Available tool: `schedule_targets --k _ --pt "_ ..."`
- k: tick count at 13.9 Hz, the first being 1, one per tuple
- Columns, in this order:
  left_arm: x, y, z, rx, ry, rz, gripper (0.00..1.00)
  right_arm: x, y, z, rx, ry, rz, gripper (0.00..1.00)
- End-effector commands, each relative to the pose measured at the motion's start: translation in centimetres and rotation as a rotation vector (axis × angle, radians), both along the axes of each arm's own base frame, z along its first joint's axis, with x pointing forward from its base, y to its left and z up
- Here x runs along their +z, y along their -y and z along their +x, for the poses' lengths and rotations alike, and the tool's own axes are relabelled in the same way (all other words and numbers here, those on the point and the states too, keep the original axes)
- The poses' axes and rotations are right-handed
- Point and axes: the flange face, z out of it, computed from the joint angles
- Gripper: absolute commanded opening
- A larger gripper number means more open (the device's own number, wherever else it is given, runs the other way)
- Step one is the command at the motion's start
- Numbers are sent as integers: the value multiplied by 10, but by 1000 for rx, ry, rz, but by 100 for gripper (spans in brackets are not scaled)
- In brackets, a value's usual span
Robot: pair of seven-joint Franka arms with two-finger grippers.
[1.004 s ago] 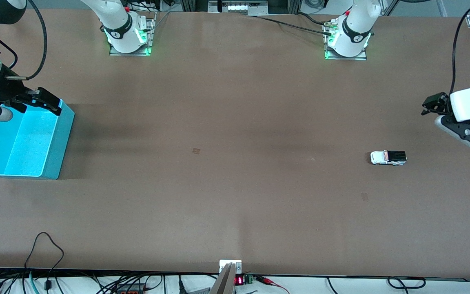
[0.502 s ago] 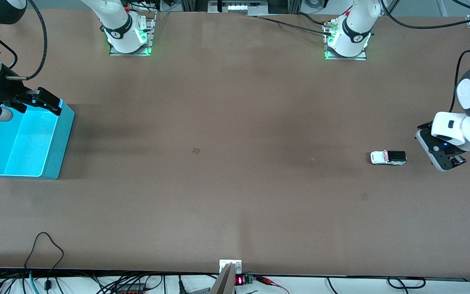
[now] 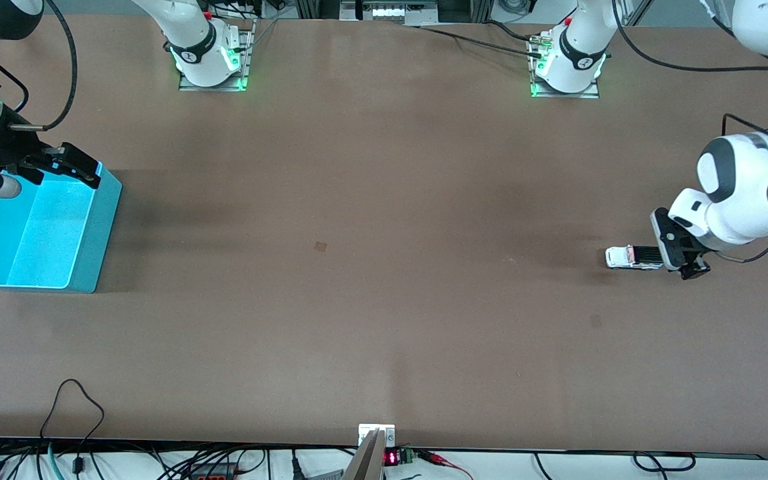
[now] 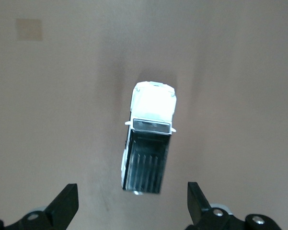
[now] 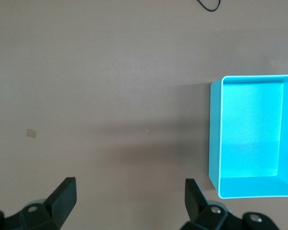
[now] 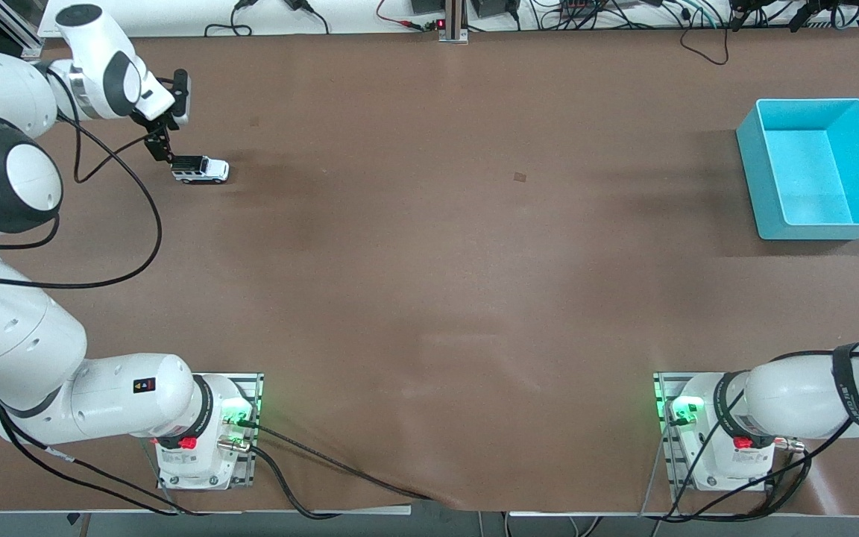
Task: Wind and store white jeep toy
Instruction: 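Lower the left gripper and grasp the white toy jeep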
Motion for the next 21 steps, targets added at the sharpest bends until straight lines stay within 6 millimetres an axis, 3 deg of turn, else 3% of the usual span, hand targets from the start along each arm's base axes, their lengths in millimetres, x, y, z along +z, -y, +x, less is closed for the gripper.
schedule_targets --k 1,6,7,8,9,10,15,21 --pt "-23 3 -1 -94 7 8 100 0 1 -1 13 -2 6 100" --pt "-52 7 -23 -120 54 4 99 -1 2 -1 11 -3 6 100" --pt "-54 7 -24 -119 51 4 82 -1 2 -1 10 -3 6 100" --pt "-54 7 -24 -118 50 4 57 0 2 0 10 -2 6 100" --pt "-53 11 -22 -125 53 4 42 -3 2 0 10 -8 6 100" --pt "-59 13 -24 -126 43 1 35 -2 3 0 10 -5 6 100" --pt "-66 12 -23 -129 27 -1 18 -2 6 0 28 -5 7 100" --pt "-84 7 -27 -117 -1 -7 16 -3 6 1 29 -7 7 100"
